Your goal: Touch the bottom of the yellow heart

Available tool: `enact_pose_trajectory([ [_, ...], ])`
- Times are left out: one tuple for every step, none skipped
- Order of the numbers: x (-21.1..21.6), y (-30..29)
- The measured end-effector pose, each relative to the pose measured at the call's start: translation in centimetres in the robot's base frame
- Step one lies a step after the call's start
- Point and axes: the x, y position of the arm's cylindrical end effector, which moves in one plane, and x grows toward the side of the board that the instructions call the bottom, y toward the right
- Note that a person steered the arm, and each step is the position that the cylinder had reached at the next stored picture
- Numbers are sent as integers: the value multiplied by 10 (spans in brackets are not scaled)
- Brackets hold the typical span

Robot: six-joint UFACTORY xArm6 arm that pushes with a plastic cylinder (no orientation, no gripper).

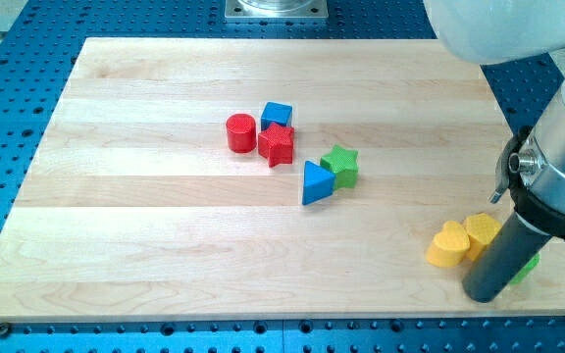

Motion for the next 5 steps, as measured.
enact_pose_trajectory([
  [0, 0],
  [0, 0],
  [7, 0],
  [12, 6],
  [12, 5],
])
